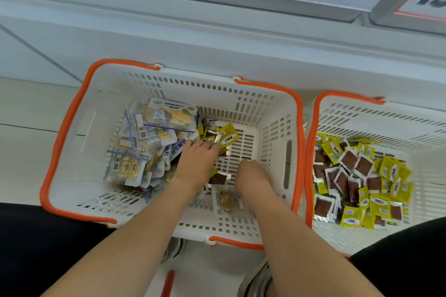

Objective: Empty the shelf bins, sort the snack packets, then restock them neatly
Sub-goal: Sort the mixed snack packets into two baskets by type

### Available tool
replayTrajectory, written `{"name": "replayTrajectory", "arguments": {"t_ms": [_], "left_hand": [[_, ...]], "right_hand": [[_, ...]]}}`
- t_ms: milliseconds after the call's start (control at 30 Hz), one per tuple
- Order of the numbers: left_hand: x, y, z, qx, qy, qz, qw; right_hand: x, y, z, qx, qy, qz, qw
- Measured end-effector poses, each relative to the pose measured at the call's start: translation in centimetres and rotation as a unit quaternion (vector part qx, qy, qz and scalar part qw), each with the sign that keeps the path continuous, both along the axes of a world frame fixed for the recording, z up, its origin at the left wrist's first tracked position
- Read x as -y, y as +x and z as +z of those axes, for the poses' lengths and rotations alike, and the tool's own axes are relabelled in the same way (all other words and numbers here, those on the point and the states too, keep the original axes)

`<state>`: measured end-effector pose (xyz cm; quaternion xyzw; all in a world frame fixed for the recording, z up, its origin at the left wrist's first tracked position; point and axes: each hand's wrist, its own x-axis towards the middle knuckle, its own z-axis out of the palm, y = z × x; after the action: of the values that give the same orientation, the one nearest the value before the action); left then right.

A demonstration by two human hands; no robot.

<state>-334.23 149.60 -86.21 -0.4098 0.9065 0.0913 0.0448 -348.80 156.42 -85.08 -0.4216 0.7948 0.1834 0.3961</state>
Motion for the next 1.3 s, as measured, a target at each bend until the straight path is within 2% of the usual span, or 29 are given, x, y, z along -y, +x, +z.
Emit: {"name": "replayTrajectory", "arguments": {"t_ms": [100, 167, 267, 400, 533, 667, 767, 900, 1033, 1200, 1300], "left_hand": [[0.4, 0.1, 0.5, -0.138, 0.053, 0.067, 0.987], [0.7, 0.4, 1.4, -0.217, 0.098, 0.142, 0.961], [1.6, 1.1, 2.0, -0.285, 0.130, 0.214, 0.925], [2.3, 1.1, 2.8, -0.350, 0.162, 0.238, 0.892], [3.1, 1.4, 2.9, -0.332, 0.101, 0.249, 0.904], [2.1, 2.5, 2.5, -0.253, 0.078, 0.220, 0.939], [1.4, 3.8, 1.6, -0.203, 0.092, 0.189, 0.956], [1.5, 4.5, 1.3, -0.211, 0.094, 0.202, 0.952], [1.5, 5.0, 1.3, -0.238, 0.084, 0.222, 0.942], [1.6, 4.8, 1.5, -0.228, 0.089, 0.241, 0.939], [1.6, 4.7, 1.8, -0.225, 0.103, 0.252, 0.936]], "right_hand": [[0.5, 0.9, 0.7, -0.045, -0.023, 0.076, 0.996], [0.8, 0.8, 0.7, -0.055, -0.055, 0.064, 0.995], [1.2, -0.3, -0.4, 0.003, -0.119, 0.023, 0.993], [1.8, -1.2, -1.8, 0.072, -0.195, -0.049, 0.977], [3.1, -1.3, -3.0, 0.093, -0.247, -0.093, 0.960], [4.8, -0.4, -4.0, 0.135, -0.277, -0.114, 0.944], [6.0, 0.2, -4.9, 0.110, -0.247, -0.076, 0.960], [6.9, 1.5, -5.8, 0.054, -0.205, -0.057, 0.976], [7.0, 2.7, -6.6, -0.015, -0.214, -0.002, 0.977], [6.5, 3.0, -6.9, 0.017, -0.223, 0.004, 0.975], [5.9, 1.9, -6.5, 0.069, -0.251, -0.050, 0.964]]}}
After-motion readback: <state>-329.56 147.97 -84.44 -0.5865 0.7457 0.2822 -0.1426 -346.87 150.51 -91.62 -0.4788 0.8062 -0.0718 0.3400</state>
